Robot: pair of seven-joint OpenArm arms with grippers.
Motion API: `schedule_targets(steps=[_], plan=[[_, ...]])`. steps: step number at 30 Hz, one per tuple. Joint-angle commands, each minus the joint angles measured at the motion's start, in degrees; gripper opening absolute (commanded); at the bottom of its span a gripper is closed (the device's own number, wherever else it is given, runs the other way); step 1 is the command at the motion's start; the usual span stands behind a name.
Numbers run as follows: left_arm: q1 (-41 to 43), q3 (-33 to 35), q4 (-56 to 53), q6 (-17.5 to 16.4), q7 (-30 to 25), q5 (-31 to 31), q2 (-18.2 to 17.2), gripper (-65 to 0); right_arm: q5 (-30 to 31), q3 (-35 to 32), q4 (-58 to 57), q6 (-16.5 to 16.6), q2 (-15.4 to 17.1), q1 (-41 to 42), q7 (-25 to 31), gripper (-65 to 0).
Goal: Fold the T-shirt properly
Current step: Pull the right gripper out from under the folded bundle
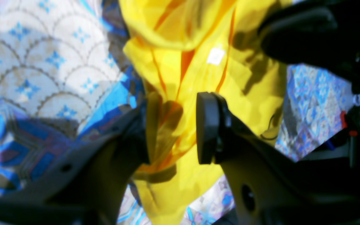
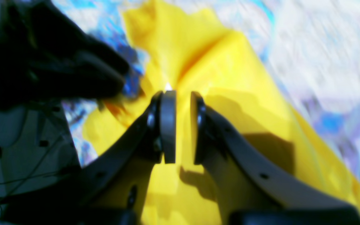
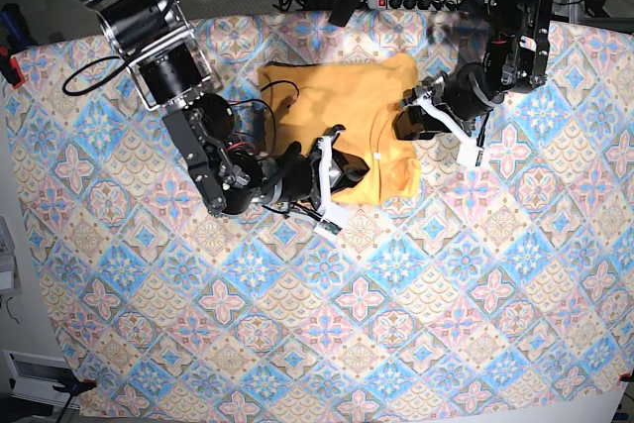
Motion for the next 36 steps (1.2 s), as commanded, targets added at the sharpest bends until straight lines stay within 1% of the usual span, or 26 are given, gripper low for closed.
schedule_targets(steps=[1, 4, 7, 11, 15, 18, 20, 23, 25, 26, 29, 31, 34, 36], plan=[[-0.4, -0.2, 0.54, -0.53, -0.67, -0.73, -0.41, -45.0, 1.13, -1.06, -0.46, 0.45, -0.33, 2.16, 1.85, -57.3], [-0.23, -0.2, 0.45, -0.53, -0.67, -0.73, -0.5, -45.0, 1.13, -5.37, -3.97, 0.45, -0.42, 4.62, 4.4, -57.3], [-0.23, -0.2, 0.45, -0.53, -0.67, -0.73, -0.5, -45.0, 1.13, -8.89, -6.61, 0.45, -1.91, 6.38, 6.86, -57.3], [-0.14, -0.2, 0.45, -0.53, -0.67, -0.73, -0.5, -45.0, 1.13, -10.21, -10.92, 0.45, -4.64, 7.52, 10.21, -57.2], [-0.14, -0.11, 0.45, -0.53, -0.67, -0.73, -0.5, -45.0, 0.16, -9.77, -12.85, 0.45, -6.66, 7.61, 13.9, -57.4], [0.3, -0.11, 0.45, -0.53, -0.67, -0.73, -0.5, -45.0, -5.11, -9.77, -12.85, 0.36, -7.98, 8.66, 15.66, -57.5], [0.56, -0.11, 0.45, -0.53, -0.67, -0.73, -0.5, -45.0, -10.56, -9.77, -13.03, 0.27, -8.95, 8.66, 16.45, -57.5], [0.56, -0.11, 0.45, -0.53, -0.67, -0.73, -0.5, -45.0, -20.15, -9.77, -15.05, 0.27, -9.21, 8.66, 18.56, -57.5], [0.65, -0.11, 0.45, -0.53, -0.58, -0.73, -0.5, -45.0, -23.75, -9.77, -15.84, 0.27, -9.39, 8.66, 19.17, -57.5], [0.65, -0.11, 0.45, -0.53, -0.58, -0.82, -0.5, -45.0, -24.1, -9.68, -15.67, 0.27, -9.47, 8.49, 19.17, -57.5], [0.74, -0.11, 0.8, -0.53, -0.58, -0.9, -0.5, -45.0, -22.69, -6.78, -13.38, 0.27, -9.47, 8.4, 18.91, -57.5], [0.83, 0.06, 0.89, -0.53, -0.58, -1.08, -0.68, -45.0, -21.46, -2.29, -11.1, 0.27, -9.12, 7.87, 18.73, -57.5], [1.35, 2.35, 1.15, -0.53, -0.58, -0.9, -0.94, -45.0, -21.02, 4.04, -8.11, 0.27, -7.72, 6.82, 16.45, -57.5], [1.53, 3.67, 2.47, -0.53, -0.58, -0.82, -2.26, -45.0, -21.02, 8.17, -6.79, 0.36, -7.63, 6.73, 14.51, -57.4]])
